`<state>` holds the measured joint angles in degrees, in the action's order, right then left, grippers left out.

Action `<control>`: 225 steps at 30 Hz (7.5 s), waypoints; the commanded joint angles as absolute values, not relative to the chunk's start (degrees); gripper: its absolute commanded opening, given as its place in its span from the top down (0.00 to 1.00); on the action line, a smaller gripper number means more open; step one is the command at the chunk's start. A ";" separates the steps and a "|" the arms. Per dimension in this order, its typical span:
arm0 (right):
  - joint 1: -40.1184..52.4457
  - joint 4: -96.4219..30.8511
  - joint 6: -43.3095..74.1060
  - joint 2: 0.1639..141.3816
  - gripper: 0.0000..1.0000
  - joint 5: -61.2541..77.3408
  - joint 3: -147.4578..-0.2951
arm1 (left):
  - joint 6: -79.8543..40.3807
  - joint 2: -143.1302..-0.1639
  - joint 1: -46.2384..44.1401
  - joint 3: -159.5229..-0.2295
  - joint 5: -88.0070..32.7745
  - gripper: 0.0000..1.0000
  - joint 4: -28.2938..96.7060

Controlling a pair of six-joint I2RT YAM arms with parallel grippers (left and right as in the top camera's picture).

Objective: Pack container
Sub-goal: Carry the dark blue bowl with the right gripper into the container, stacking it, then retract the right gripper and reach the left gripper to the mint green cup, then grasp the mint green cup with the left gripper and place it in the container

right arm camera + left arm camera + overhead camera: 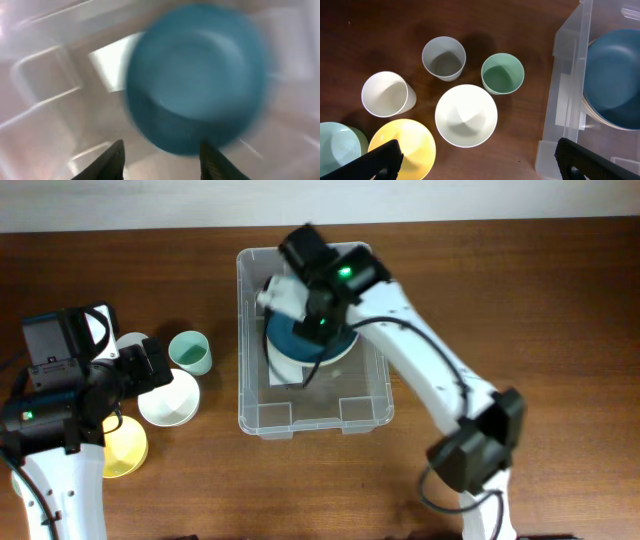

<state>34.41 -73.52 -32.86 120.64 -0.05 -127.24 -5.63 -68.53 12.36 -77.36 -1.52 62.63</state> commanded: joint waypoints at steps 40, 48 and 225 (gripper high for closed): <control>-11.60 -66.67 23.00 63.40 0.01 4.05 -59.00 | -5.15 -69.38 12.29 -78.43 -5.37 0.00 62.17; -11.60 -63.75 22.79 65.47 0.01 4.51 -57.32 | -5.08 -87.20 3.42 -89.10 -4.69 0.01 64.47; -11.64 -63.86 18.68 65.47 0.01 0.62 -57.32 | -36.80 -106.59 -31.70 -84.36 -3.66 0.88 62.63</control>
<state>-11.94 -63.81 19.18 65.39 1.37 -57.45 -36.25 -106.83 -32.05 -84.84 -4.05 62.81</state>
